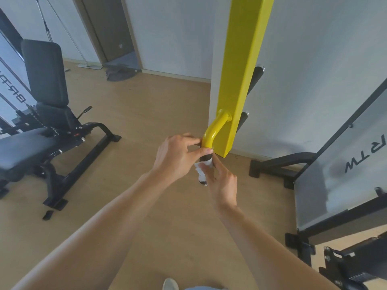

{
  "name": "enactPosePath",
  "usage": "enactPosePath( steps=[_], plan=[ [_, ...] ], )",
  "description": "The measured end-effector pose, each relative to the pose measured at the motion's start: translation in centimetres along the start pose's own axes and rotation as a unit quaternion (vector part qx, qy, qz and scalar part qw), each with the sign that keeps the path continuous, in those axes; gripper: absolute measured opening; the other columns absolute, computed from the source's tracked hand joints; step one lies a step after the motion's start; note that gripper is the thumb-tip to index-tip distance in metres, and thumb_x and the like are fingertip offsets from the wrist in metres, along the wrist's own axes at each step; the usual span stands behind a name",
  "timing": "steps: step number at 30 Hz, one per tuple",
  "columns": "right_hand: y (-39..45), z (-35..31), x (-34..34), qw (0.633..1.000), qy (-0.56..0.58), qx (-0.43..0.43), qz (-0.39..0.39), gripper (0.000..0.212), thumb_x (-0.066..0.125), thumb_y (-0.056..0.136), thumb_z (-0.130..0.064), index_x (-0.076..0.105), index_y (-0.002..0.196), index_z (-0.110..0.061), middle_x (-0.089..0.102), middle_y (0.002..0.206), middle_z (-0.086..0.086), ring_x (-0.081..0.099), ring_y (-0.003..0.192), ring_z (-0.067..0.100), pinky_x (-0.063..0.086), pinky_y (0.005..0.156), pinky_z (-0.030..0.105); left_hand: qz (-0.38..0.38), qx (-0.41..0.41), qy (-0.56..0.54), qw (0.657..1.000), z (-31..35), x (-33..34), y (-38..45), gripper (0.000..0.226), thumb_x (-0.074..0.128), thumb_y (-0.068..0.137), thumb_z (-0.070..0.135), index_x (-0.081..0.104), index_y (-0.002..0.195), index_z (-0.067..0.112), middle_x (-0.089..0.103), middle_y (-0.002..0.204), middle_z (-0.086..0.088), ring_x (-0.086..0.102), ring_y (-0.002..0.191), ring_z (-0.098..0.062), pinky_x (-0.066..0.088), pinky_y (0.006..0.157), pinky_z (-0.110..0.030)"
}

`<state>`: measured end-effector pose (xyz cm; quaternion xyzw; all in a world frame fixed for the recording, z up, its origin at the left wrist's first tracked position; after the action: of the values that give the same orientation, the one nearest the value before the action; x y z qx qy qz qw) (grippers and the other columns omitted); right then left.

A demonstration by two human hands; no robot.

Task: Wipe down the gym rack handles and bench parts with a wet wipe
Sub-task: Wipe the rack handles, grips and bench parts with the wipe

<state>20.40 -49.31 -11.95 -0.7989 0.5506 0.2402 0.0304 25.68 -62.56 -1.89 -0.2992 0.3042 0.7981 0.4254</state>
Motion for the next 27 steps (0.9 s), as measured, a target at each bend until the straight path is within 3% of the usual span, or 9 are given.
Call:
enactPosePath(
  steps=[3,6,8,11,13,16,18,24,27],
  plan=[
    [-0.6,1.7,1.0,0.999,-0.005,0.038,-0.023,0.020,0.056,0.096,-0.043,0.061,0.115,-0.039,0.068,0.077,-0.015,0.061,0.071,0.012,0.048,0.064,0.024,0.007,-0.002,-0.004,1.000,-0.2,-0.1,0.0,0.028,0.069,0.082,0.061,0.078,0.099,0.039,0.065,0.084,0.008,0.049,0.059,-0.003,0.028,0.054,-0.027],
    [-0.7,-0.6,-0.2,0.999,0.040,0.013,0.031,0.025,0.056,0.098,-0.040,0.058,0.122,-0.049,0.065,0.073,-0.014,0.057,0.070,0.005,0.045,0.064,0.018,0.007,-0.007,-0.004,1.000,-0.4,-0.3,-0.1,0.027,0.069,0.083,0.060,0.077,0.100,0.042,0.064,0.083,0.009,0.050,0.060,-0.002,0.028,0.053,-0.027],
    [-0.4,-1.3,-0.3,0.998,0.046,0.003,0.037,0.023,0.057,0.098,-0.039,0.055,0.117,-0.052,0.064,0.071,-0.008,0.054,0.068,0.009,0.044,0.061,0.021,0.006,-0.011,-0.005,1.000,-0.4,-0.3,-0.1,0.026,0.069,0.083,0.060,0.077,0.100,0.043,0.065,0.084,0.010,0.052,0.060,-0.003,0.029,0.053,-0.026],
    [-0.7,1.2,1.1,0.999,-0.004,0.046,-0.011,0.010,0.062,0.094,-0.041,0.063,0.101,-0.048,0.059,0.061,-0.014,0.054,0.063,0.003,0.041,0.056,0.031,0.006,-0.013,-0.008,1.000,-0.3,-0.1,-0.2,0.026,0.069,0.083,0.061,0.077,0.099,0.042,0.067,0.087,0.011,0.053,0.062,-0.004,0.031,0.055,-0.026],
    [-1.3,2.3,1.3,0.997,0.008,0.074,-0.014,0.021,0.064,0.092,-0.040,0.066,0.112,-0.046,0.062,0.061,-0.014,0.054,0.062,0.000,0.042,0.057,0.030,0.009,-0.012,-0.012,1.000,-0.3,-0.1,-0.2,0.026,0.069,0.082,0.061,0.077,0.099,0.042,0.067,0.086,0.010,0.051,0.062,-0.005,0.031,0.055,-0.027],
    [-1.3,-0.1,0.0,0.996,0.062,0.035,0.047,0.029,0.066,0.092,-0.040,0.058,0.117,-0.053,0.065,0.073,-0.008,0.050,0.062,0.009,0.048,0.063,0.030,0.007,-0.014,-0.016,1.000,-0.2,0.0,-0.3,0.026,0.069,0.082,0.060,0.077,0.099,0.042,0.068,0.086,0.009,0.052,0.061,-0.006,0.033,0.054,-0.028],
    [-0.7,-1.1,-0.7,0.990,0.100,0.035,0.092,0.033,0.069,0.090,-0.041,0.064,0.122,-0.049,0.063,0.070,-0.013,0.048,0.061,0.010,0.047,0.061,0.025,0.005,-0.013,-0.017,1.000,-0.1,0.1,-0.4,0.026,0.069,0.082,0.060,0.077,0.099,0.043,0.068,0.086,0.008,0.055,0.063,-0.009,0.039,0.054,-0.031],
    [-1.5,2.6,1.1,0.996,0.035,0.078,0.035,0.026,0.072,0.084,-0.046,0.071,0.110,-0.041,0.061,0.063,-0.020,0.052,0.061,0.003,0.045,0.060,0.029,0.012,-0.014,-0.009,1.000,0.1,0.1,-0.5,0.029,0.070,0.081,0.061,0.078,0.099,0.039,0.064,0.078,0.008,0.051,0.059,-0.007,0.032,0.054,-0.028],
    [-1.5,0.6,0.2,0.993,0.074,0.051,0.071,0.039,0.071,0.087,-0.046,0.058,0.122,-0.057,0.065,0.070,-0.010,0.053,0.062,0.009,0.047,0.062,0.027,0.010,-0.018,-0.009,1.000,0.1,0.0,-0.6,0.027,0.071,0.081,0.060,0.078,0.099,0.041,0.064,0.078,0.010,0.053,0.061,-0.006,0.034,0.054,-0.028]
  ],
)
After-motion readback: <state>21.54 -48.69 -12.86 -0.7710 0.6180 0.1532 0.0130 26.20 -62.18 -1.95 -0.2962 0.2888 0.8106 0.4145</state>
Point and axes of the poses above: each hand's wrist, its own y-axis towards the middle knuckle, its own x-axis out of the palm, z = x × y, the point moved 7 cm from there along y, towards the middle knuckle
